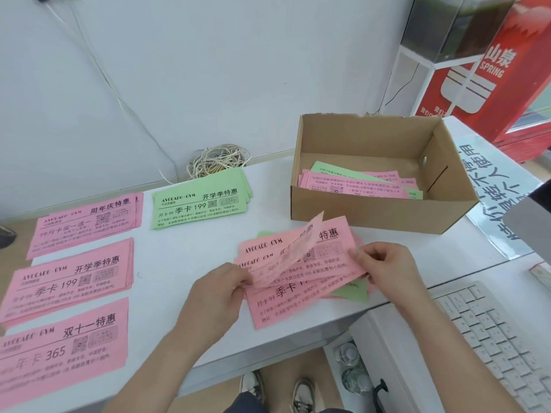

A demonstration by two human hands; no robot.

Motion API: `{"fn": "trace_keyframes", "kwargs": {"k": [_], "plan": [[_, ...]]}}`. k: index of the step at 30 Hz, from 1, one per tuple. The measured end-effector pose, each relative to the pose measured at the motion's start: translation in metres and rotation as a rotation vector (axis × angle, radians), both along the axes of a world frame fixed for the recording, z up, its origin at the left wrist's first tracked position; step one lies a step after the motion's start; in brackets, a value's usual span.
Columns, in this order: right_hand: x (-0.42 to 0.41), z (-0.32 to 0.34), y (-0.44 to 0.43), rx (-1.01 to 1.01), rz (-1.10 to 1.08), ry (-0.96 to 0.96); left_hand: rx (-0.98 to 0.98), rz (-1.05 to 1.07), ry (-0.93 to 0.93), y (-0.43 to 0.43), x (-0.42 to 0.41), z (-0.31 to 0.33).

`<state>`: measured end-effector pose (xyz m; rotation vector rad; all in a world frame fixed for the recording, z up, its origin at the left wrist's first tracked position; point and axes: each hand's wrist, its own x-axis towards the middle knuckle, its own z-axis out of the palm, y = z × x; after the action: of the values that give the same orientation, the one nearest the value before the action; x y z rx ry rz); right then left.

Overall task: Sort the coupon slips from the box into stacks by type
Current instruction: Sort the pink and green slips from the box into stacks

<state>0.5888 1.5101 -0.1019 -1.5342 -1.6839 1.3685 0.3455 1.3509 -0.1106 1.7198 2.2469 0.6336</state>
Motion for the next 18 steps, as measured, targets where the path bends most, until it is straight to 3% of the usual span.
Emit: {"fn": "trace_keyframes", "kwargs": {"k": [3,7,14,18], "plan": [[-0.008,-0.003,-0.002,-0.055,0.07,0.024,-0.159,-0.179,0.076,-0.004,0.006,-0.01],[-0.014,-0.006,-0.007,-0.135,0.14,0.037,-0.243,-0.195,0.179,0.002,0.014,-0.013],[-0.021,-0.009,-0.004,-0.103,0.209,-0.052,-0.331,-0.261,0.498,0.025,0.015,-0.013],[-0.027,-0.002,-0.005,-0.104,0.242,0.007,-0.316,-0.316,0.497,0.032,0.006,-0.005]]}}
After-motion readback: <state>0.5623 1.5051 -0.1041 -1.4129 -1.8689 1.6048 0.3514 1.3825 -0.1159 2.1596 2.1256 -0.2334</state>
